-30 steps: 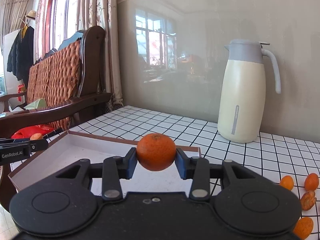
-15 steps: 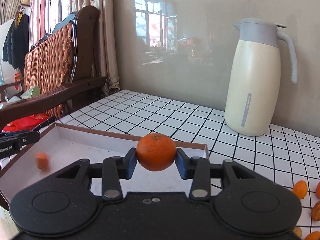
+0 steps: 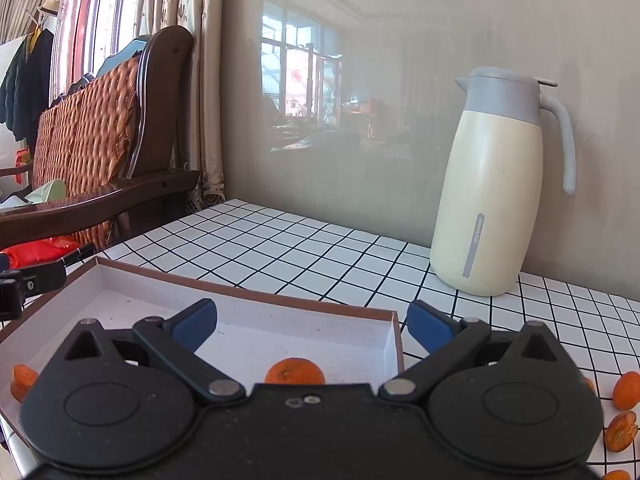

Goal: Organize fruits
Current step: 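Open the left tool over the tray to release the carrot piece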

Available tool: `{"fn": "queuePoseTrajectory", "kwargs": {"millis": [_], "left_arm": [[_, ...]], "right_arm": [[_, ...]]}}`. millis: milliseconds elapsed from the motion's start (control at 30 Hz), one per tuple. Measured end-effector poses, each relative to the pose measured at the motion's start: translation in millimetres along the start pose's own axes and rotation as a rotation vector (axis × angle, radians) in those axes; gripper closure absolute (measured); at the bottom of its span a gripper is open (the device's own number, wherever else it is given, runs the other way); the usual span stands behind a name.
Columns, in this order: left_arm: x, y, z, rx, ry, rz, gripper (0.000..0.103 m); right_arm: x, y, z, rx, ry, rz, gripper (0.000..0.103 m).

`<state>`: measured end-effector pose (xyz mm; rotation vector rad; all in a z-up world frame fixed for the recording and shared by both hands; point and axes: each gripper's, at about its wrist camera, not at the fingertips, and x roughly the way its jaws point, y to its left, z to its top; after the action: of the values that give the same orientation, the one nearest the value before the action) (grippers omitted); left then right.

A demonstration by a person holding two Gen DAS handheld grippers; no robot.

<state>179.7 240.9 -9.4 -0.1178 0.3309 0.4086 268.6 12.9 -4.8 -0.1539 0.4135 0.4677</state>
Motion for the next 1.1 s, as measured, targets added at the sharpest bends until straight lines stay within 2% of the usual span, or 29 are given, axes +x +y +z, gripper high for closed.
{"fn": "queuePoseTrajectory", "kwargs": {"millis": [200, 400, 533, 667, 767, 900, 1100], "left_arm": [[-6, -5, -2, 0.010, 0.003, -0.008, 0.002], [-28, -13, -5, -0.019, -0.001, -0.024, 0.002], [-47, -24, -8, -0.016, -0.023, -0.030, 0.002], [-66, -40, -8, -0.025, -0.070, -0.056, 0.002], [-84, -60, -13, 0.019, -0.113, -0.044, 0.002], [-104, -80, -22, 0.030, -0.071, -0.124, 0.002], [-134, -108, -32, 0.083, -0.111, -0.177, 0.000]], "right_arm": [[-8, -2, 2, 0.008, -0.013, -0.001, 0.007], [-34, -3, -2, 0.005, -0.048, -0.016, 0.007], [-64, -6, -9, 0.009, -0.101, -0.039, 0.006], [-95, -7, -19, -0.037, -0.160, -0.113, 0.006], [-113, -15, -26, -0.029, -0.157, -0.117, 0.006], [-132, -25, -30, -0.024, -0.140, -0.105, 0.006], [-162, -40, -42, -0.046, -0.152, -0.156, 0.006]]}}
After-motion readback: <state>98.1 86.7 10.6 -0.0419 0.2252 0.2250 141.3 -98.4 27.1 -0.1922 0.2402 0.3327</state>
